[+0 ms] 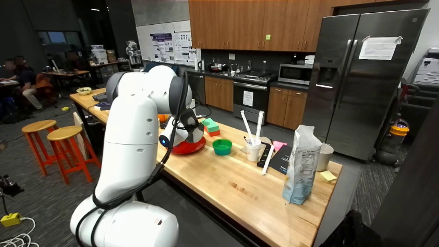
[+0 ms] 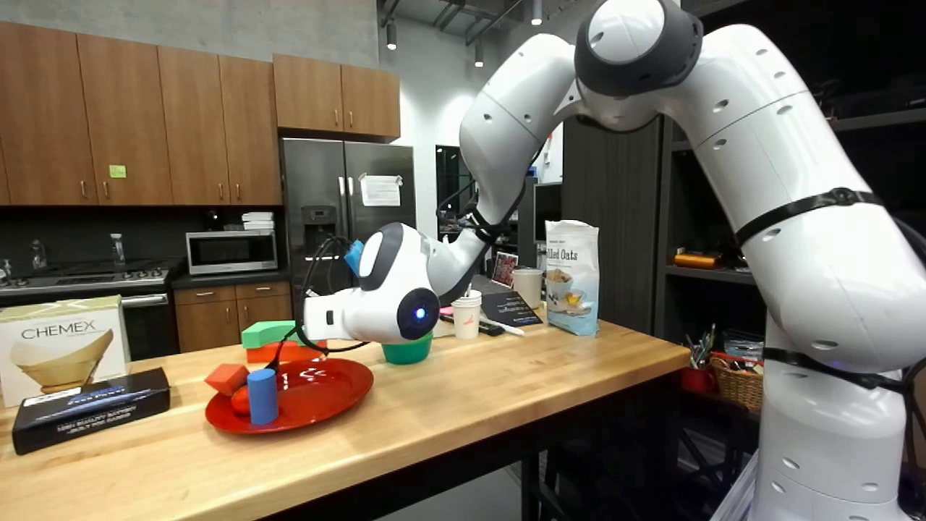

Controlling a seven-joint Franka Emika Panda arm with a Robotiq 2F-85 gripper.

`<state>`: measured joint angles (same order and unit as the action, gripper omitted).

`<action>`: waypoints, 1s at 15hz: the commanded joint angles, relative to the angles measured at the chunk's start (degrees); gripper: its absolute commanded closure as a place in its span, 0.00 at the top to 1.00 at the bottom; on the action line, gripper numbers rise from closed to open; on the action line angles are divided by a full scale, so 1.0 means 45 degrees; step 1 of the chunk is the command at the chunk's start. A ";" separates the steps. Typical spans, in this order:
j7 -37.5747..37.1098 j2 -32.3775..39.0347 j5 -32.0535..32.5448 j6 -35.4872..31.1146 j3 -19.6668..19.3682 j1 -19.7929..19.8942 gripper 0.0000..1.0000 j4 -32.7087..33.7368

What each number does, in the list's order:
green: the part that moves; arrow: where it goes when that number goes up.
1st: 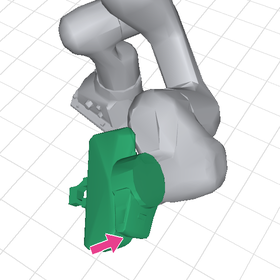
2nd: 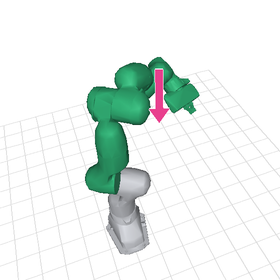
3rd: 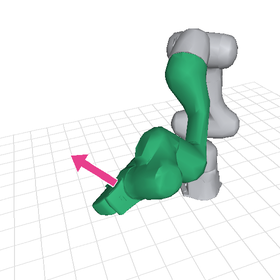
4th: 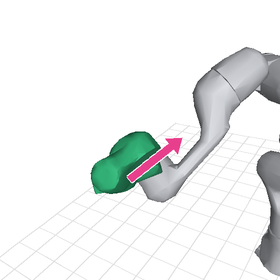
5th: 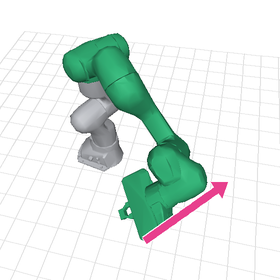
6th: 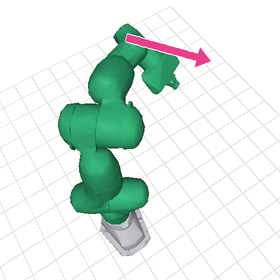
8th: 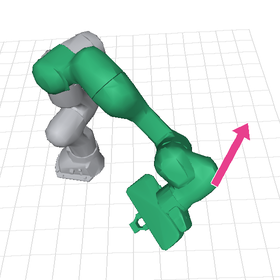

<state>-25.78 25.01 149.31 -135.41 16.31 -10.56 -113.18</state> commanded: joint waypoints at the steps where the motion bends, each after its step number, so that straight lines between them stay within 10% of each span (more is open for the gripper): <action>1: 0.0082 0.0031 -0.0052 -0.0001 0.0076 0.0060 0.04 0.0031; 15: -0.0549 0.0294 -0.0019 -0.0912 0.0388 0.0182 0.01 0.0412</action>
<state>-25.77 25.52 149.31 -135.73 16.44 -10.41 -113.03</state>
